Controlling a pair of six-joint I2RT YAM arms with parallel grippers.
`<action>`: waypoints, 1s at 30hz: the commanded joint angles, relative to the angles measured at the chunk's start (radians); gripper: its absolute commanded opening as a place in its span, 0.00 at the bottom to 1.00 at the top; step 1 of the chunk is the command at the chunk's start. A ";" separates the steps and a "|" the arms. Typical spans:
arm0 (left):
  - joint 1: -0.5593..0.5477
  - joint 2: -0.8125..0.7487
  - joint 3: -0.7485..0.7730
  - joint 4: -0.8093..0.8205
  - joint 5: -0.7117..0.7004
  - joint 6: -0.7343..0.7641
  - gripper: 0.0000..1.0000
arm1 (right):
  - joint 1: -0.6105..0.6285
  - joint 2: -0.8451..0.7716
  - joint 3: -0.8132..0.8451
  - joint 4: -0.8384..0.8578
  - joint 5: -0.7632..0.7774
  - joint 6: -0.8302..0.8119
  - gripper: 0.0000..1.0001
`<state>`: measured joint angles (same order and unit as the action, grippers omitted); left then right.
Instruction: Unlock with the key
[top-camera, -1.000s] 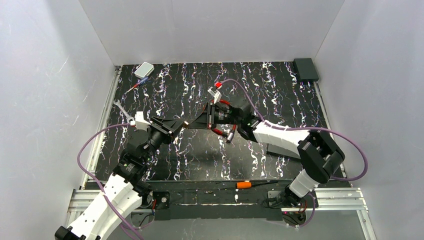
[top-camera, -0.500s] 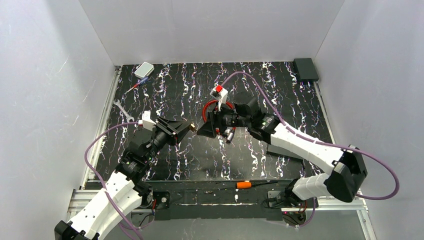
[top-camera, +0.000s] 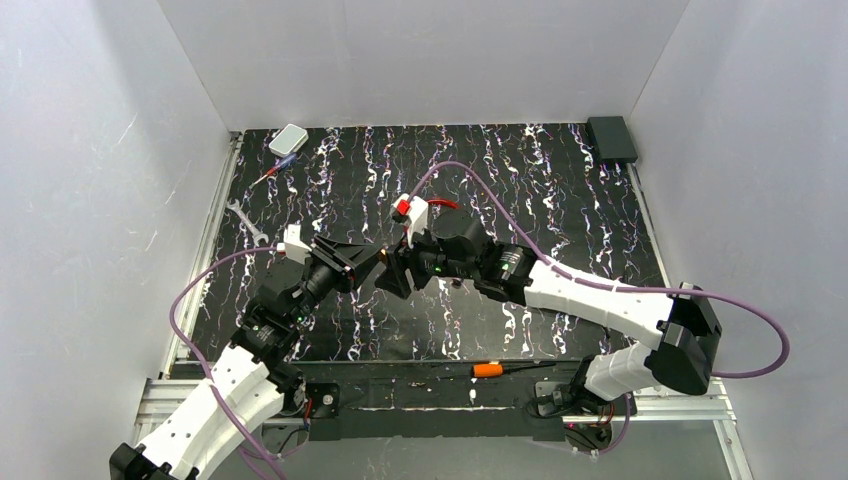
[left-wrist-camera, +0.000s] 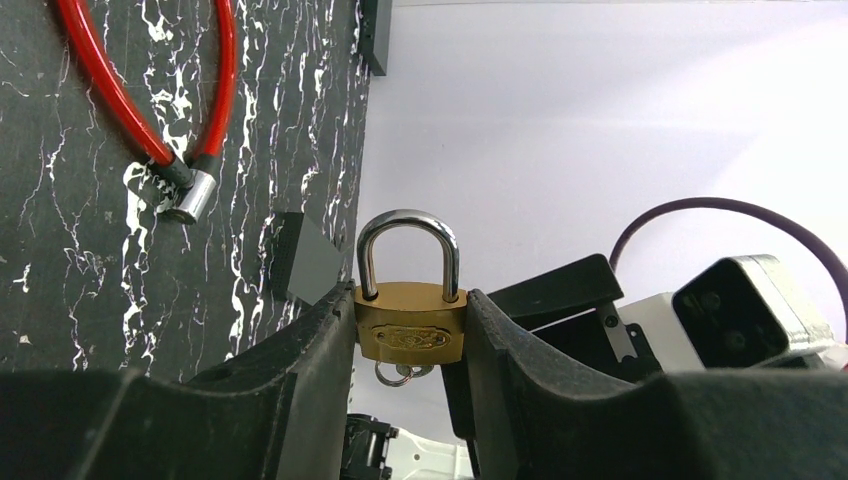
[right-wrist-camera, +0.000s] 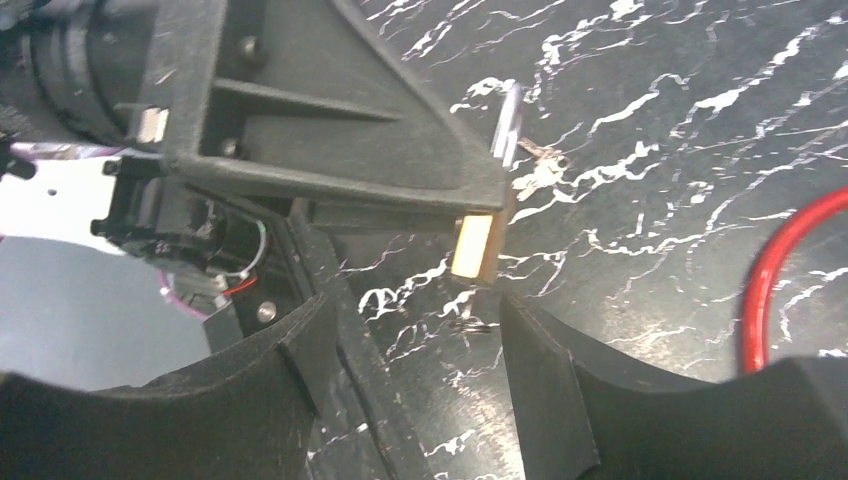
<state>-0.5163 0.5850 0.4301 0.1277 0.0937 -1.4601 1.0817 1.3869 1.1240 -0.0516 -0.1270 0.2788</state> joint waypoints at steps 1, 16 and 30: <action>-0.002 -0.022 -0.003 0.043 0.007 -0.006 0.00 | 0.010 -0.008 0.061 0.071 0.154 -0.026 0.68; -0.003 -0.040 0.000 0.043 0.009 -0.002 0.00 | 0.017 0.022 0.087 0.074 0.229 -0.019 0.54; -0.003 -0.042 -0.008 0.043 0.012 -0.017 0.00 | 0.040 0.049 0.080 0.116 0.268 -0.030 0.27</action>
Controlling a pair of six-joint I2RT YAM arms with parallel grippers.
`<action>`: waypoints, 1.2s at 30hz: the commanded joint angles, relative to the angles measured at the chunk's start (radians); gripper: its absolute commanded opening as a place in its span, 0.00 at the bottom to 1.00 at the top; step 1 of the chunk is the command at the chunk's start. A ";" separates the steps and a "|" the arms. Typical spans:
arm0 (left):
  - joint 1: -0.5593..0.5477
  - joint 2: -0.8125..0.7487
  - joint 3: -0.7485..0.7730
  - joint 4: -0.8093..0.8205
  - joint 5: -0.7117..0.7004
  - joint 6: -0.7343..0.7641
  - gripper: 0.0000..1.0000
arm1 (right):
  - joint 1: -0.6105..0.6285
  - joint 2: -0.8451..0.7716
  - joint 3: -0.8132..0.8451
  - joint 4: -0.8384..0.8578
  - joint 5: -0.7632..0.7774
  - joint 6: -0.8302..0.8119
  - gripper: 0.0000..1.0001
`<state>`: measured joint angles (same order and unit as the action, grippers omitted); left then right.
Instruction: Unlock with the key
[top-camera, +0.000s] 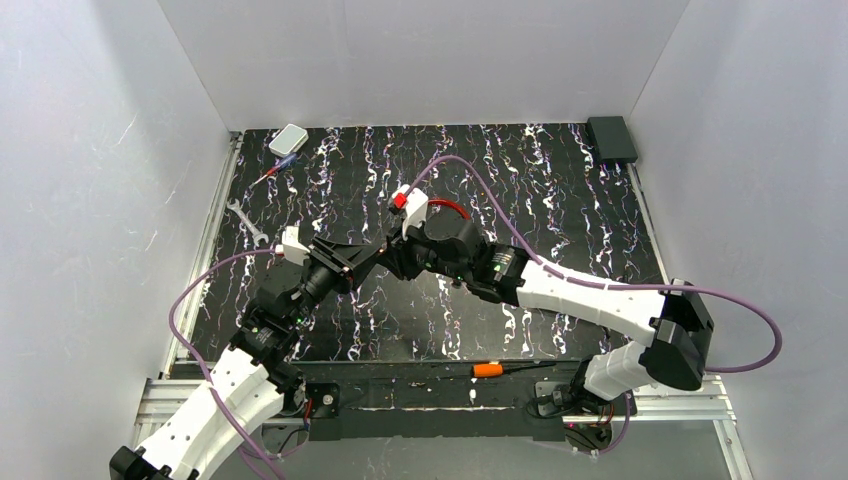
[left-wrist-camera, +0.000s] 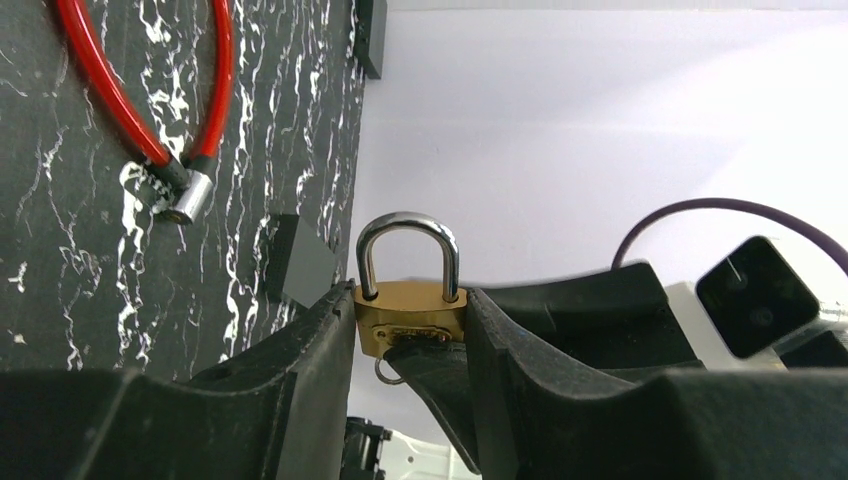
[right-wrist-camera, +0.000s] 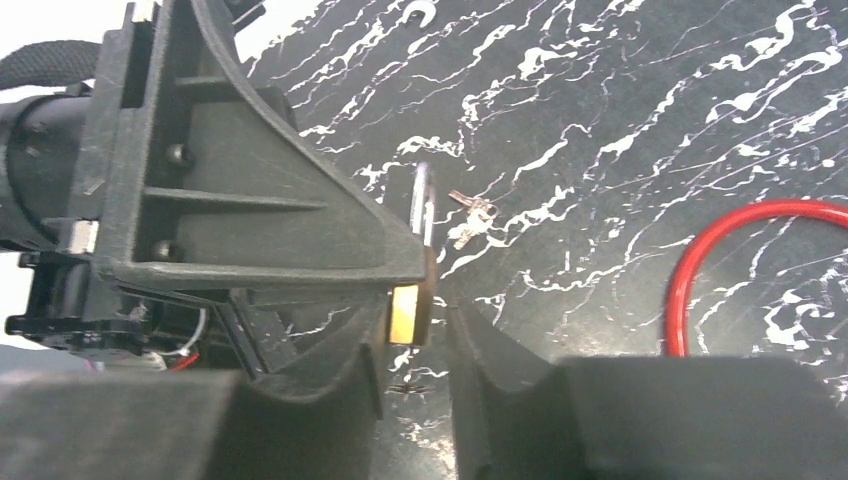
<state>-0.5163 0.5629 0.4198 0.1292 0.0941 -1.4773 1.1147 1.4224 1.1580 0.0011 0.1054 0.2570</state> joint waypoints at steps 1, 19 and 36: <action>-0.002 -0.023 0.000 0.040 0.011 -0.001 0.00 | 0.007 0.014 0.046 0.063 0.034 -0.010 0.23; -0.001 -0.169 0.009 -0.183 -0.091 0.060 0.65 | 0.007 -0.110 -0.086 0.148 -0.168 0.027 0.01; -0.001 -0.113 0.010 -0.170 -0.094 0.061 0.36 | 0.007 -0.115 -0.121 0.252 -0.227 0.076 0.01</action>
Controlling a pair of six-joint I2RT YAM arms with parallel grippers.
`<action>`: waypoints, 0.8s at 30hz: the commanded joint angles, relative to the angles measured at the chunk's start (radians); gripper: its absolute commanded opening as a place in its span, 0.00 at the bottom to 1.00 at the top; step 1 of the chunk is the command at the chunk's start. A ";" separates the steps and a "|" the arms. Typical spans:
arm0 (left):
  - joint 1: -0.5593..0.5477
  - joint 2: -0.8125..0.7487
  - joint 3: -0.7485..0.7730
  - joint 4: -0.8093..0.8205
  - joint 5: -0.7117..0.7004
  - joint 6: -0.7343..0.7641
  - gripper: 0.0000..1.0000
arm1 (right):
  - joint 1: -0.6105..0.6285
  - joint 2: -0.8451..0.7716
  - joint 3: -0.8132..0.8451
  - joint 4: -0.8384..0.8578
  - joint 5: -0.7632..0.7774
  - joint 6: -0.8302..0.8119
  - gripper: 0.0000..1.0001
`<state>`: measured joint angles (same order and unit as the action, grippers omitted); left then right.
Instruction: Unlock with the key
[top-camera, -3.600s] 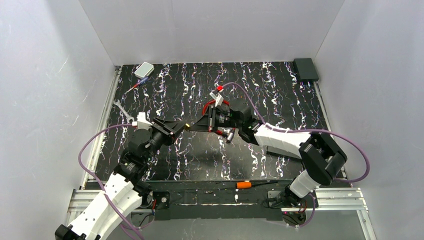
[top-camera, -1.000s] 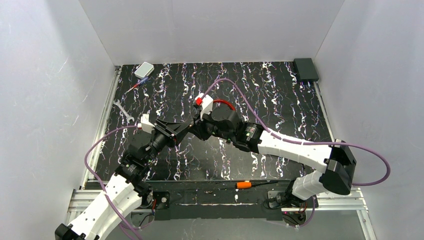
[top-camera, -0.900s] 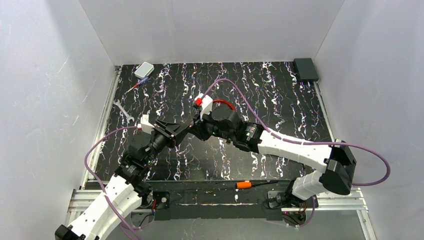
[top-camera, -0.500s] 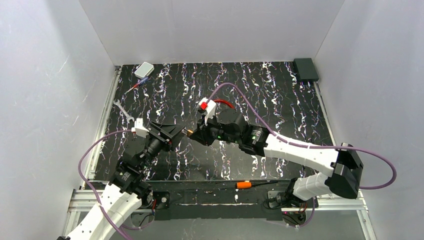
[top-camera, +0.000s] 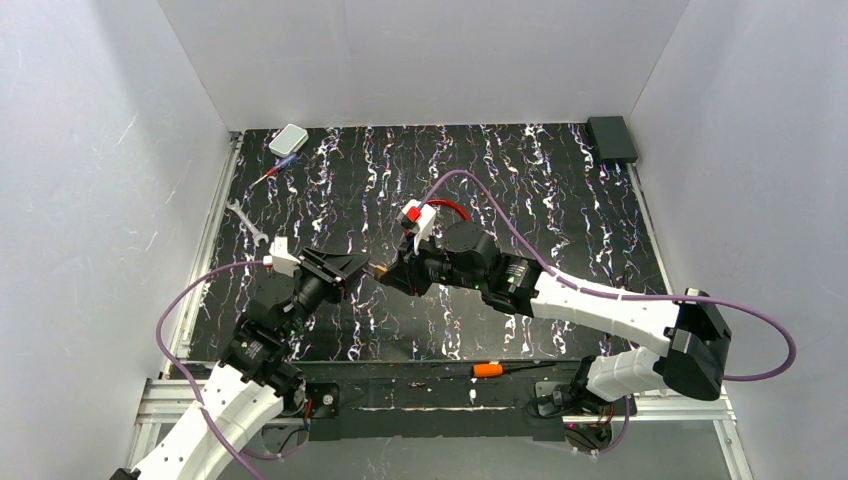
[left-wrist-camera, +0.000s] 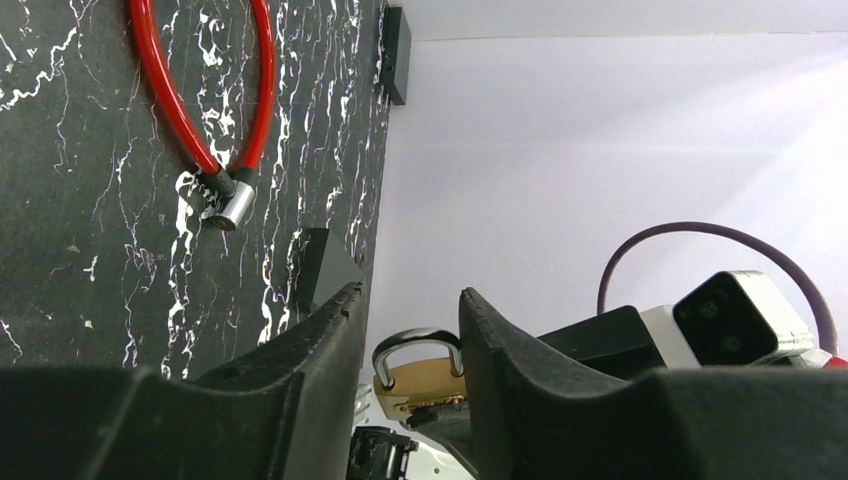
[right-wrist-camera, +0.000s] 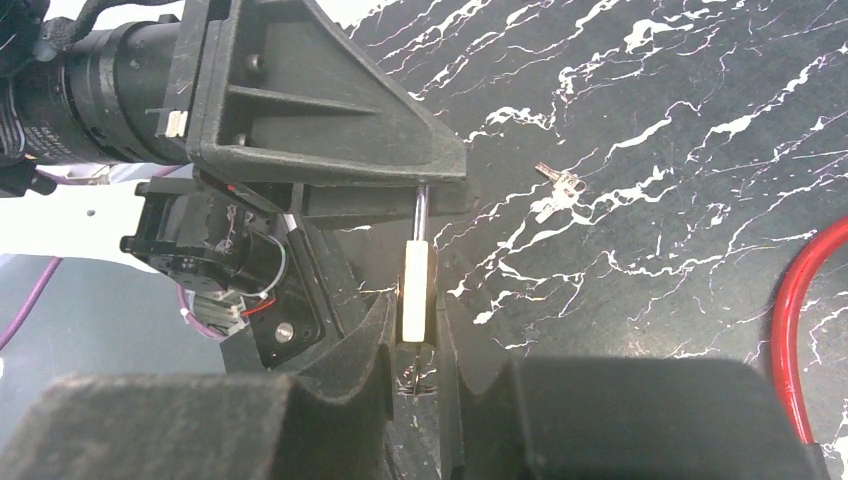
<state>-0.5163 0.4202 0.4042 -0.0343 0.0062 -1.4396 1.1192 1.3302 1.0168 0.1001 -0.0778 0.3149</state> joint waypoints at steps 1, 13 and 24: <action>-0.001 0.034 0.025 -0.004 -0.006 0.025 0.36 | 0.002 -0.017 0.025 0.155 -0.046 0.018 0.01; -0.001 0.052 0.066 -0.150 -0.013 0.061 0.26 | 0.002 0.048 0.058 0.133 -0.039 0.004 0.01; -0.001 0.108 0.120 -0.270 0.025 0.116 0.19 | 0.002 0.097 0.071 0.044 -0.001 -0.070 0.01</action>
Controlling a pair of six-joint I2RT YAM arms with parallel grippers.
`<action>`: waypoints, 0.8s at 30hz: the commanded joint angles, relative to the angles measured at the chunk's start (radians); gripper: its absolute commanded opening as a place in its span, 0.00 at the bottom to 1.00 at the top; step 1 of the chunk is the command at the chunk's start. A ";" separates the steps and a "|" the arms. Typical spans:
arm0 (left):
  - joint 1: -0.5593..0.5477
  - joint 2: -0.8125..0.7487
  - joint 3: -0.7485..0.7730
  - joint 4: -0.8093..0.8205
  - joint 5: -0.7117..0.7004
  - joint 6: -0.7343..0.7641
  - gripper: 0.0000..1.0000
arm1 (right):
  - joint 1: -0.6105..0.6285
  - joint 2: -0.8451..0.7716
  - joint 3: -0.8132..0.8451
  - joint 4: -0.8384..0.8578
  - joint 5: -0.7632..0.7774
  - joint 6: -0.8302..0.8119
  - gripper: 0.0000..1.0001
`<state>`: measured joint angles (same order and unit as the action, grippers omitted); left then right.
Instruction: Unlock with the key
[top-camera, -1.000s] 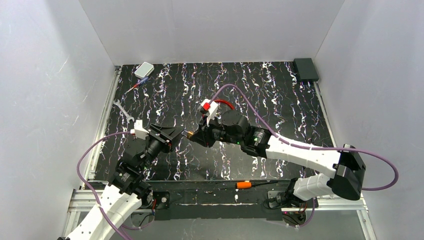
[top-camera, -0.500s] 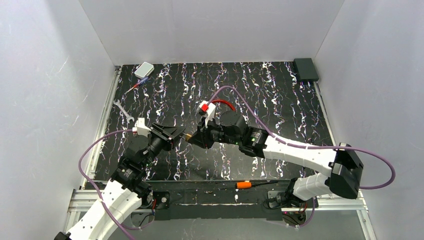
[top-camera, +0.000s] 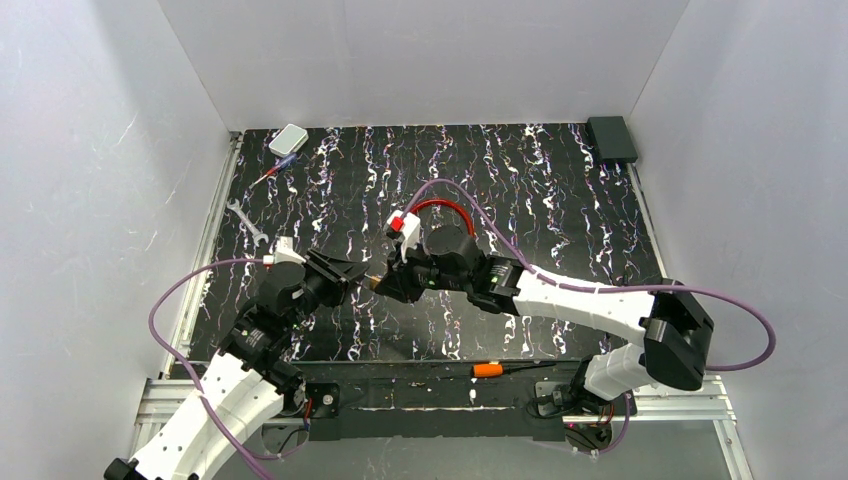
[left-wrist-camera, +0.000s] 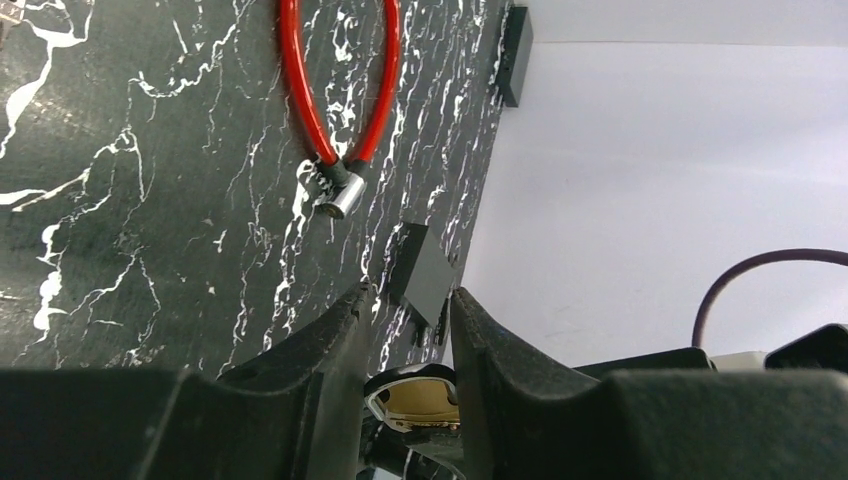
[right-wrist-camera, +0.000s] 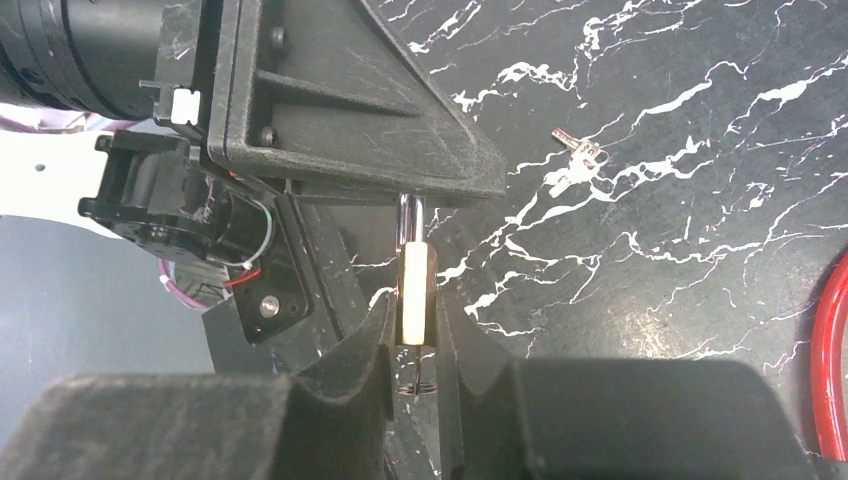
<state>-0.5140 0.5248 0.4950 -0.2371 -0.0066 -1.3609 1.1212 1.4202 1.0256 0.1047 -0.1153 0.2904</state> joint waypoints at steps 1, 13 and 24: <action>-0.003 0.004 0.031 -0.072 0.038 0.037 0.19 | 0.000 0.009 0.062 0.031 0.042 -0.052 0.01; -0.003 -0.010 0.068 -0.113 0.025 0.029 0.27 | 0.002 0.029 0.018 0.009 0.069 -0.071 0.01; -0.003 -0.019 0.097 -0.129 0.028 0.024 0.47 | 0.002 0.074 0.008 0.015 0.071 -0.071 0.01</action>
<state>-0.5144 0.5186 0.5364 -0.3462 0.0178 -1.3529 1.1247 1.4848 1.0244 0.0775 -0.0694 0.2314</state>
